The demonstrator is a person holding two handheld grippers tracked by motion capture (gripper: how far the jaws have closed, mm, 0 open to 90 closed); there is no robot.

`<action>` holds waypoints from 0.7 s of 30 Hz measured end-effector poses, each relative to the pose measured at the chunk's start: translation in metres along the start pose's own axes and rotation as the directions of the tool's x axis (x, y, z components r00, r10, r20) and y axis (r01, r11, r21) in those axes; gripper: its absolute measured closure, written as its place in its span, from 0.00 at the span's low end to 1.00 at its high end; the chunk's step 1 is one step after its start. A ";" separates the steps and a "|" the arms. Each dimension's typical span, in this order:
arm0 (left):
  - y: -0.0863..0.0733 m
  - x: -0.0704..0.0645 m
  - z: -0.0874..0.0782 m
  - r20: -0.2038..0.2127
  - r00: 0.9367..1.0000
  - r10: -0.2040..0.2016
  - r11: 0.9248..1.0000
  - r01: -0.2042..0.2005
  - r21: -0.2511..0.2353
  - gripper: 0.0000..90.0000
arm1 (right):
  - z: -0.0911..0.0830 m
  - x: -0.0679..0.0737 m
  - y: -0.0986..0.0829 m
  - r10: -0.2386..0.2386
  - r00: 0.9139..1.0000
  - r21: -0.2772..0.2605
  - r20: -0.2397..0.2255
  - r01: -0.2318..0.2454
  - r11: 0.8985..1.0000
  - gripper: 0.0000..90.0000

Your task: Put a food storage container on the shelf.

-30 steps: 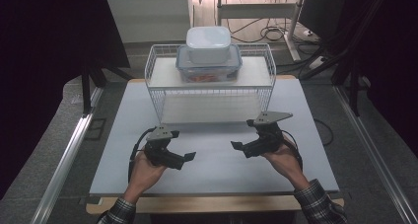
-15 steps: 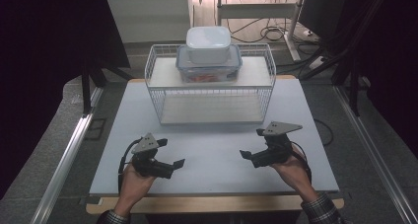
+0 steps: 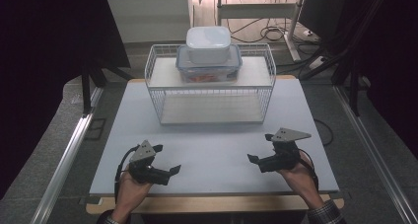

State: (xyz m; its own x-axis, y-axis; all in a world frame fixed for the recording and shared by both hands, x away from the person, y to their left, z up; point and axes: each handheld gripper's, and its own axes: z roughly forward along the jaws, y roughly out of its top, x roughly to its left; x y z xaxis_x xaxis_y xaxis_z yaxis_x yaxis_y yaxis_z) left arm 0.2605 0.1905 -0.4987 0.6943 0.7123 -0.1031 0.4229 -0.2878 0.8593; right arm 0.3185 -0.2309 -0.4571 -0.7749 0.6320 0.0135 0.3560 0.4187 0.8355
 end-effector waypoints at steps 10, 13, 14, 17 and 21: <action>-0.014 0.001 -0.004 -0.018 1.000 -0.024 1.000 0.024 0.012 0.01 | -0.007 -0.006 -0.018 0.015 1.000 0.016 0.024 -0.015 1.000 0.02; -0.018 0.002 -0.005 -0.020 0.999 -0.030 0.999 0.031 0.020 0.00 | -0.009 -0.007 -0.023 0.018 0.999 0.028 0.029 -0.018 0.999 0.02; -0.019 0.002 -0.005 -0.022 0.999 -0.031 0.999 0.031 0.023 0.00 | -0.009 -0.007 -0.025 0.019 0.999 0.031 0.031 -0.020 0.999 0.02; -0.023 0.003 -0.004 -0.025 0.999 -0.037 0.999 0.037 0.032 0.00 | -0.010 -0.007 -0.030 0.019 0.999 0.043 0.036 -0.020 0.999 0.02; -0.027 0.004 -0.003 -0.023 0.999 -0.049 0.998 0.050 0.040 0.00 | -0.009 -0.007 -0.035 0.017 0.999 0.062 0.040 -0.020 0.998 0.02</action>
State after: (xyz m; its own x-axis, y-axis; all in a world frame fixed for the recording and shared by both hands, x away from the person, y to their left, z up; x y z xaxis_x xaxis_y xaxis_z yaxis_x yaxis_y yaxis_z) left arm 0.2503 0.2033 -0.5205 0.6595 0.7398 -0.1334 0.4797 -0.2775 0.8324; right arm 0.3065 -0.2558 -0.4817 -0.7472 0.6646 0.0061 0.4027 0.4454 0.7996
